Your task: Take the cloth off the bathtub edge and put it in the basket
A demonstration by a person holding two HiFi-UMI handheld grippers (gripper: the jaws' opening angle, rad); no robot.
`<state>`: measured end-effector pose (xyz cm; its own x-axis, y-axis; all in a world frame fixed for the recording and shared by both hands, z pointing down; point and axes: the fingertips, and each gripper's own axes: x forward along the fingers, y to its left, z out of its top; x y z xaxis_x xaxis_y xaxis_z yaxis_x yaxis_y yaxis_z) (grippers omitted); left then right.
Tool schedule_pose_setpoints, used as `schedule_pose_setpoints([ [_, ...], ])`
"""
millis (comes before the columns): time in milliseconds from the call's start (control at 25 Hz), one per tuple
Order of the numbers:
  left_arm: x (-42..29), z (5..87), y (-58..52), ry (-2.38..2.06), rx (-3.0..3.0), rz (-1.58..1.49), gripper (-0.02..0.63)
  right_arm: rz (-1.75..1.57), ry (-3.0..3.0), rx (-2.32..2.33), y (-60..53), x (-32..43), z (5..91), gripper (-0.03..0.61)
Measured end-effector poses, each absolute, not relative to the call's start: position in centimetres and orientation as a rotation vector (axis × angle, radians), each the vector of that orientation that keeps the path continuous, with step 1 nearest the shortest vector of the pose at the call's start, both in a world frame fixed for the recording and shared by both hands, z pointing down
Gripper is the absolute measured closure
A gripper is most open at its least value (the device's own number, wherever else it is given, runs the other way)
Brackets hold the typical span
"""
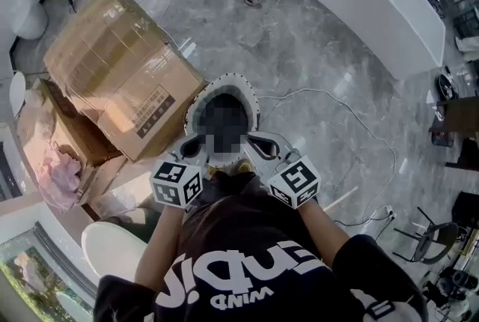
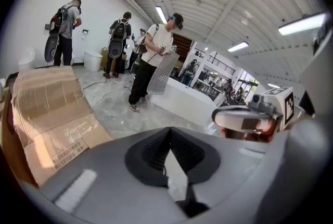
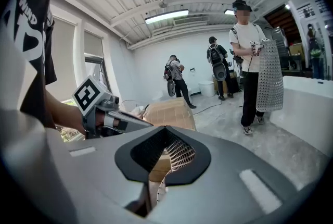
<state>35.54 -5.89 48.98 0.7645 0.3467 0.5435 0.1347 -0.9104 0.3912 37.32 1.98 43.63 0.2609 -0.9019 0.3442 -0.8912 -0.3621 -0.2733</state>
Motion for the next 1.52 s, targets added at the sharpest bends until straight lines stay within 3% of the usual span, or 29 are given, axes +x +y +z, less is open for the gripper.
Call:
schedule_pose_setpoints([
  [440, 34.7, 40.2, -4.7, 0.578, 2.783, 0.695, 0.617, -0.449, 1.797, -2.554, 3.3, 37.6, 37.4, 0.569],
  [760, 34.0, 34.8, -6.1, 0.606, 2.89, 0.339, 0.617, -0.248, 1.81, -2.55, 3.7, 38.0, 33.2, 0.569],
  [1520, 33.4, 34.2, -8.3, 0.501, 2.92, 0.275, 0.617, -0.206, 1.878, -2.461, 2.9, 37.0, 32.3, 0.569],
])
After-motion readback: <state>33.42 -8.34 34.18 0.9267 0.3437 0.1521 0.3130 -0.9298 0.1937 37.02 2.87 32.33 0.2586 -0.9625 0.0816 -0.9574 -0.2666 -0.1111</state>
